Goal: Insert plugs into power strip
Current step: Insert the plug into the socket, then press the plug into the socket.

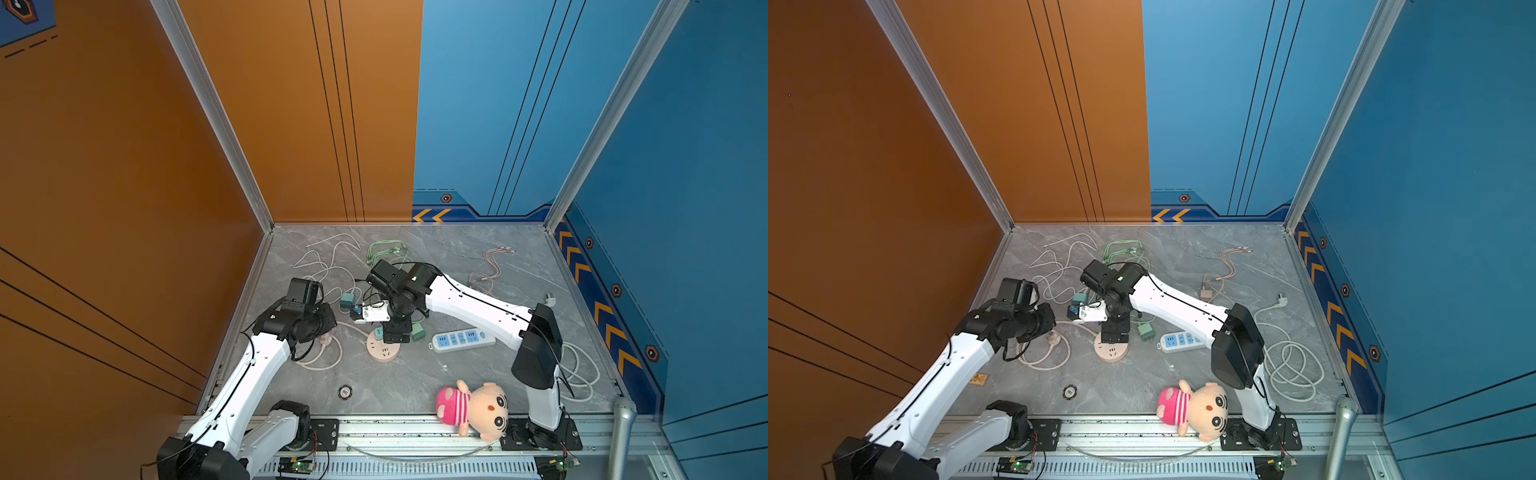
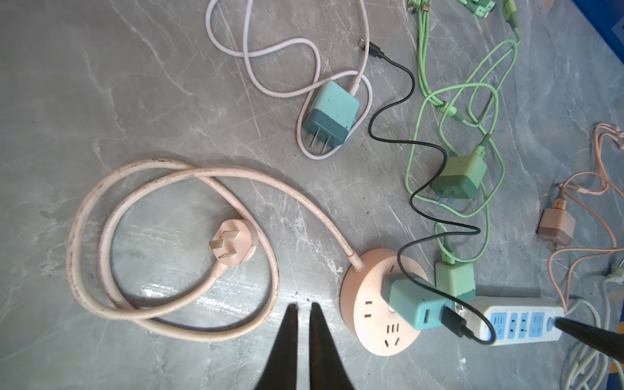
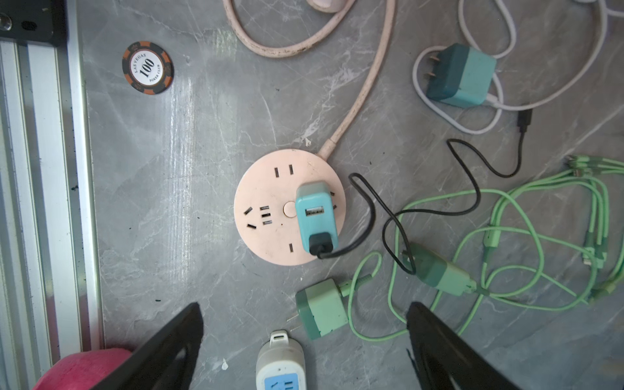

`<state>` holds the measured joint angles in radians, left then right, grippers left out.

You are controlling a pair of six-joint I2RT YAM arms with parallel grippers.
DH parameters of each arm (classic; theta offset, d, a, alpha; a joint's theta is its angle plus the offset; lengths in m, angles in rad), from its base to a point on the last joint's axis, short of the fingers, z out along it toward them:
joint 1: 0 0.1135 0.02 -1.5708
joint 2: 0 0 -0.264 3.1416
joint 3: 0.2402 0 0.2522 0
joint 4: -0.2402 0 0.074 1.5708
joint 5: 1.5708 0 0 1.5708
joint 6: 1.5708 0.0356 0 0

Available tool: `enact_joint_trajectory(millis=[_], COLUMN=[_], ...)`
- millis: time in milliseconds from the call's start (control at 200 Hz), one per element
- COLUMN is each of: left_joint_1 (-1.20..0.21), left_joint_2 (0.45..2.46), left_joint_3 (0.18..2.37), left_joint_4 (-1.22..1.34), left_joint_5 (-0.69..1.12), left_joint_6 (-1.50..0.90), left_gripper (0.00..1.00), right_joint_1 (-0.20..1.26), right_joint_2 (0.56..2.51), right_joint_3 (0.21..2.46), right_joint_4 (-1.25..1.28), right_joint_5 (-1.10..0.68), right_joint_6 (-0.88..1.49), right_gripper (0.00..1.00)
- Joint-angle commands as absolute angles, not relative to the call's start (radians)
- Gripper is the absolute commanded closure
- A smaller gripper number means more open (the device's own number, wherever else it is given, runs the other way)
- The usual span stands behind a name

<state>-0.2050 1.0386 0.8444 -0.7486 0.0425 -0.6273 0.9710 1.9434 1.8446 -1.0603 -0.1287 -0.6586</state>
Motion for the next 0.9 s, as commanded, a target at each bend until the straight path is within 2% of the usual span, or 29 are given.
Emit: enact_joint_trajectory(millis=[0, 85, 210, 395, 516, 611, 896], left_joint_1=[-0.237, -0.249, -0.282, -0.287, -0.245, -0.216, -0.154], left_joint_2=[1.091, 1.134, 1.190, 1.218, 1.204, 1.197, 1.179], left_joint_3=[0.876, 0.887, 0.899, 0.899, 0.891, 0.882, 0.862], left_joint_4=[-0.720, -0.694, -0.664, -0.618, -0.602, -0.591, -0.592], left_joint_5=[0.004, 0.012, 0.023, 0.065, 0.114, 0.147, 0.196], left_joint_6=[-0.606, -0.608, -0.601, -0.608, -0.608, -0.604, -0.592], left_gripper=[0.88, 0.88, 0.88, 0.88, 0.88, 0.88, 0.88], right_joint_1=[0.937, 0.909, 0.899, 0.904, 0.887, 0.881, 0.869], right_joint_2=[1.861, 1.800, 1.722, 1.680, 1.721, 1.776, 1.848], right_joint_3=[1.776, 1.700, 1.569, 1.383, 1.362, 1.378, 1.408], right_joint_4=[-0.998, -0.944, -0.834, -0.601, -0.492, -0.428, -0.453], right_joint_5=[-0.142, -0.149, -0.144, -0.161, -0.230, -0.263, -0.389], right_joint_6=[-0.588, -0.561, -0.561, -0.624, -0.638, -0.650, -0.686], right_gripper=[0.06, 0.08, 0.17, 0.19, 0.27, 0.37, 0.36])
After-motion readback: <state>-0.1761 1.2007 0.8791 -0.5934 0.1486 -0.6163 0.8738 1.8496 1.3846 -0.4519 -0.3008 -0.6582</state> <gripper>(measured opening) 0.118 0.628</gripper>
